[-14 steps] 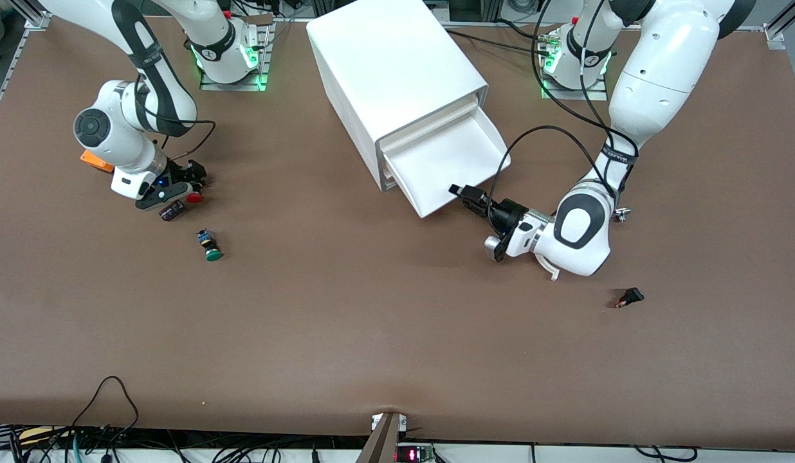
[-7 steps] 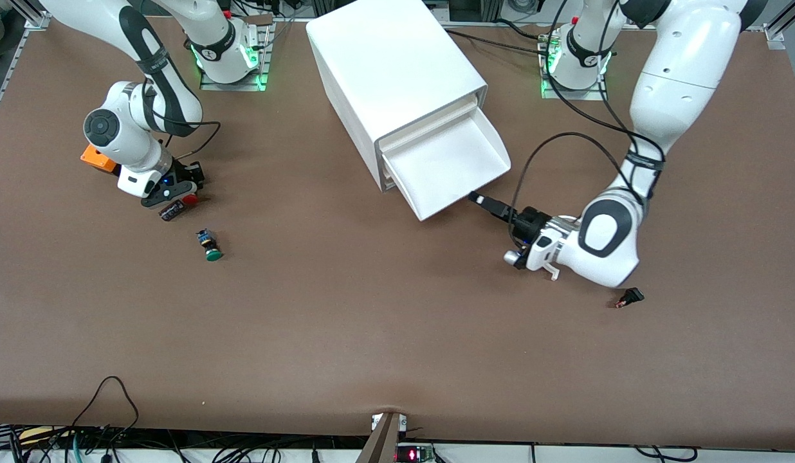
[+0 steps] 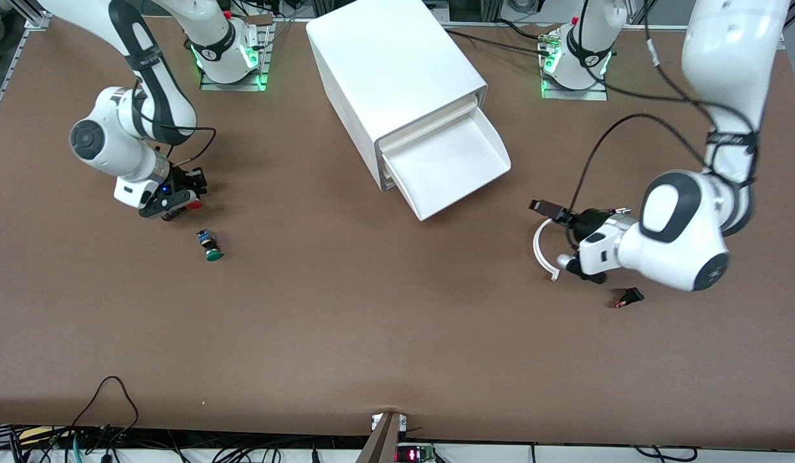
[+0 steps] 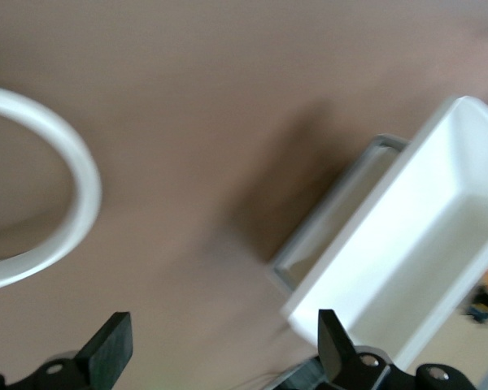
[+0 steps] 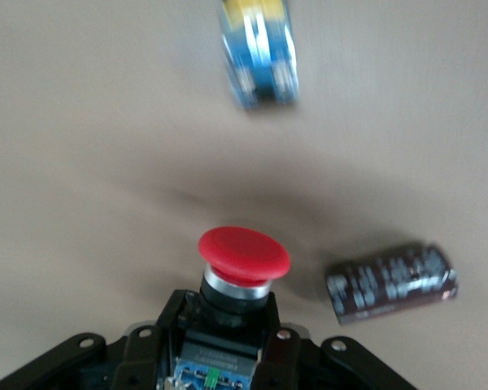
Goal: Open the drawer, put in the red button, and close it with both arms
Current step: 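Grasp the red button with the right gripper while the left gripper withdraws, then carry the red button with the right gripper over the open drawer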
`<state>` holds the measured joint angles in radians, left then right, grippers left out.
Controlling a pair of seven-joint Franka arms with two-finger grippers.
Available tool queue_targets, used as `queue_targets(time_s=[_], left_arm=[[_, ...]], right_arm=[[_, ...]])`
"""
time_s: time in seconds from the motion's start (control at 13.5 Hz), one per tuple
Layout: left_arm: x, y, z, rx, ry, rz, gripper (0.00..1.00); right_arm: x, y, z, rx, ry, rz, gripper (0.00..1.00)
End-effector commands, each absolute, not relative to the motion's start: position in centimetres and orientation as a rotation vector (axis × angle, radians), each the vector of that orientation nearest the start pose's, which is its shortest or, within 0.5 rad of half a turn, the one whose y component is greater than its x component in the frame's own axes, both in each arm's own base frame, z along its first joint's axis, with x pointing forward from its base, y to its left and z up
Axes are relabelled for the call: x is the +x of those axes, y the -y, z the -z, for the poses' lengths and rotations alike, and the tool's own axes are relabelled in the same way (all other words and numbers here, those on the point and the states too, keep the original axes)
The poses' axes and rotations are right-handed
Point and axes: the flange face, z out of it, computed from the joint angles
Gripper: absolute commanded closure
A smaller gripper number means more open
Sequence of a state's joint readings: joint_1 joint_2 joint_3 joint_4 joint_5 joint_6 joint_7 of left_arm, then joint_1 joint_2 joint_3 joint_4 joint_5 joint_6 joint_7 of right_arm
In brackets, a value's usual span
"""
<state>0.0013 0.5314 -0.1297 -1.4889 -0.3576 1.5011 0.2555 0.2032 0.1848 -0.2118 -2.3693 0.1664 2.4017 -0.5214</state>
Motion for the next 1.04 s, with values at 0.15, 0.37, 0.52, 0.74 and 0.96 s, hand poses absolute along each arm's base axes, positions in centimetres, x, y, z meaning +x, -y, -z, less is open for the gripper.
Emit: queue_targets(time_s=[0.15,0.37,0.52,0.74,0.96], left_arm=[[61.9,3.2,-43.5,-3.259,-0.469,-0.626,0.00],[62.2,2.0,-45.4,-3.155,-0.305,-0.533,0.00],[62.8,2.4,-44.7,-3.139,0.011,-0.492,0.00],[62.9,2.5,-45.0,-3.124,0.014,-0.473,0.00],[62.9,2.1,-44.5,-3.127,0.012,-0.491,0.00]], right_arm=[[57.5,-6.5,-34.6,-2.948,0.450,-0.306,0.81],[58.9,-14.8,-38.5,-2.990,0.339,-0.333,0.81],[59.3,-21.2,-40.3,-2.949,0.197,-0.299,0.81],[59.0,-31.2,-41.7,-2.954,0.020,-0.296,0.81],[56.0,-42.6,-41.9,-2.953,-0.129,-0.272,0.81]])
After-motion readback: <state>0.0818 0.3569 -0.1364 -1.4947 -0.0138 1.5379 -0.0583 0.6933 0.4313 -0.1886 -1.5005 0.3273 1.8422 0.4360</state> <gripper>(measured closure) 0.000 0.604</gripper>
